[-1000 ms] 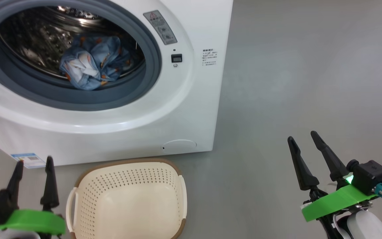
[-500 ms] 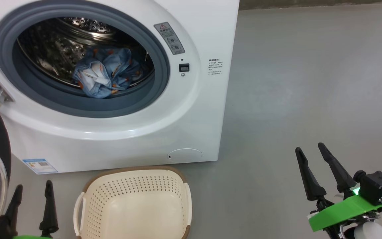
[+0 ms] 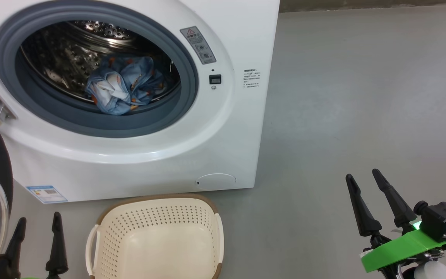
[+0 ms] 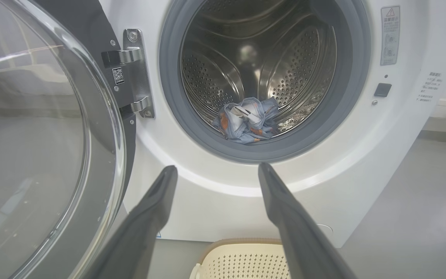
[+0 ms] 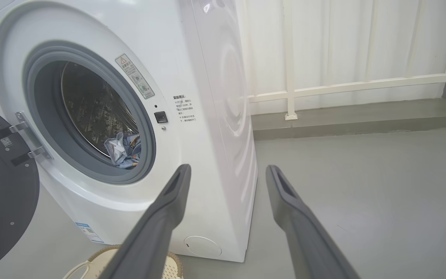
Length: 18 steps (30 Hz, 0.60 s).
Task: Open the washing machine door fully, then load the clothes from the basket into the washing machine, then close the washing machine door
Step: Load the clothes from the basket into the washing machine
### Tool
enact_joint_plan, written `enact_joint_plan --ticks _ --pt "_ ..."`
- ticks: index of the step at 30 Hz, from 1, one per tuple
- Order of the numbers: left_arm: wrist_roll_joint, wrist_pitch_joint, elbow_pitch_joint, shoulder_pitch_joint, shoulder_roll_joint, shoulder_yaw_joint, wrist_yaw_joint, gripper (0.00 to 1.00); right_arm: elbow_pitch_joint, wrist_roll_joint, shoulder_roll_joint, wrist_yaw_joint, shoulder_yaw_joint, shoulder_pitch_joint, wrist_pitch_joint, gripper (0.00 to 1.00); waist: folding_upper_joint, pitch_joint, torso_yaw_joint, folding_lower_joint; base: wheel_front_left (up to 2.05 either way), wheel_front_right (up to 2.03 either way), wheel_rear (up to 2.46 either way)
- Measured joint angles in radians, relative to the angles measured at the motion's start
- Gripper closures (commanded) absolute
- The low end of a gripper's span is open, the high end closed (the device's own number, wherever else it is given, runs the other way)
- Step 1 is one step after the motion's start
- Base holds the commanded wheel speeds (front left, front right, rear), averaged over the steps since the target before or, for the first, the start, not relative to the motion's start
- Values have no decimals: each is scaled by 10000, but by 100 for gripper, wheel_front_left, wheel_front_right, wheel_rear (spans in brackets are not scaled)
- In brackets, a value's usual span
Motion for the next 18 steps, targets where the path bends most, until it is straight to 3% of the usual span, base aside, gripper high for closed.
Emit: enact_joint_plan --ticks 18 --pt "-174 0 -73 0 2 -29 0 0 -6 0 -29 0 -21 -1 0 0 0 -31 40 0 0 0 0"
